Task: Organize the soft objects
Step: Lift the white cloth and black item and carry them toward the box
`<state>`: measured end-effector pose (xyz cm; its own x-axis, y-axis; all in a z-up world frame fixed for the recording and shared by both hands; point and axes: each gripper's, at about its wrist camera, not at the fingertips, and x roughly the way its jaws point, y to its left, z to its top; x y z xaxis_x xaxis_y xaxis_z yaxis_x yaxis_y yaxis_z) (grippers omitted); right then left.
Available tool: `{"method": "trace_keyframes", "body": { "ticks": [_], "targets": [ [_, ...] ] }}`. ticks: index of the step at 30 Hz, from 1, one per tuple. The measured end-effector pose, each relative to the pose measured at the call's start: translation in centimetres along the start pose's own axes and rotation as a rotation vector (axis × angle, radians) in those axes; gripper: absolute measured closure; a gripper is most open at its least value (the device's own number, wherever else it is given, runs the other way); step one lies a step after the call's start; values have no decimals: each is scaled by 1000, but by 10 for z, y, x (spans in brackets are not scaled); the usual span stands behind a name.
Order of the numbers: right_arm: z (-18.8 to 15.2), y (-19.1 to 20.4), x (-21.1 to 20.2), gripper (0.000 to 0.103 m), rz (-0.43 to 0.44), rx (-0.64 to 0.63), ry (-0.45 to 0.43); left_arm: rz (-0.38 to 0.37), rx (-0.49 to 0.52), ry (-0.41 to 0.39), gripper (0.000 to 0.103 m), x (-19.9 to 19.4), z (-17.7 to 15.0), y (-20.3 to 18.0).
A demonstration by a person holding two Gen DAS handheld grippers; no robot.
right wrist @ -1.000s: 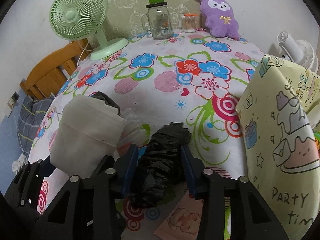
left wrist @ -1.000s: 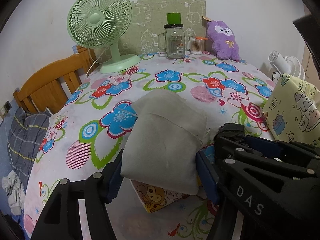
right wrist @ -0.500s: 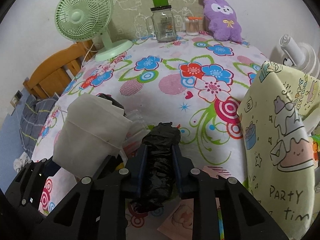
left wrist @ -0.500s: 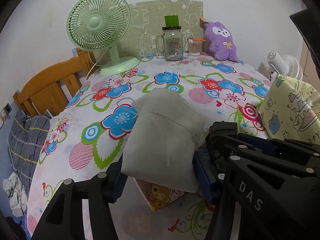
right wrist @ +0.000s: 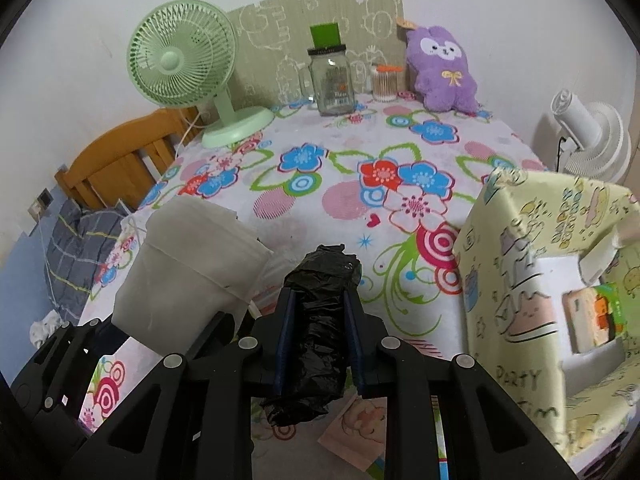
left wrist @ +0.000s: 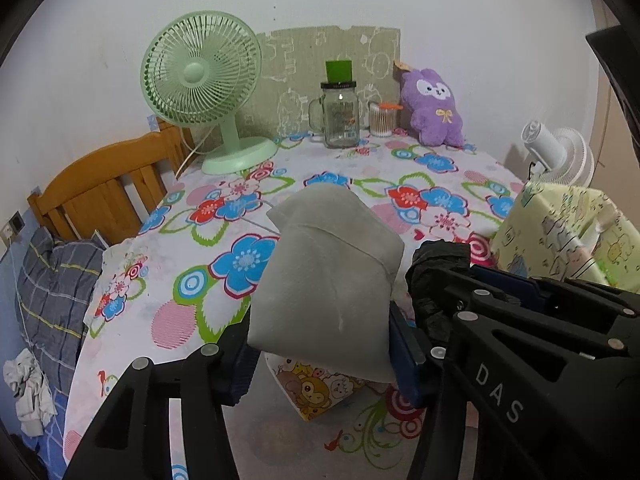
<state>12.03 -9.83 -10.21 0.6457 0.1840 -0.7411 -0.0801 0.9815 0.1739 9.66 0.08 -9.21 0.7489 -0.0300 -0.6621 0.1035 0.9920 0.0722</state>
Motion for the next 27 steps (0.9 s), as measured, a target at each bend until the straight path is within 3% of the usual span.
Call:
{"method": "trace_keyframes", "body": {
  "ticks": [27],
  "targets": [
    [15, 4, -82, 76, 0, -44, -163, -57, -50, -114, 47, -60, 24, -8]
  ]
}}
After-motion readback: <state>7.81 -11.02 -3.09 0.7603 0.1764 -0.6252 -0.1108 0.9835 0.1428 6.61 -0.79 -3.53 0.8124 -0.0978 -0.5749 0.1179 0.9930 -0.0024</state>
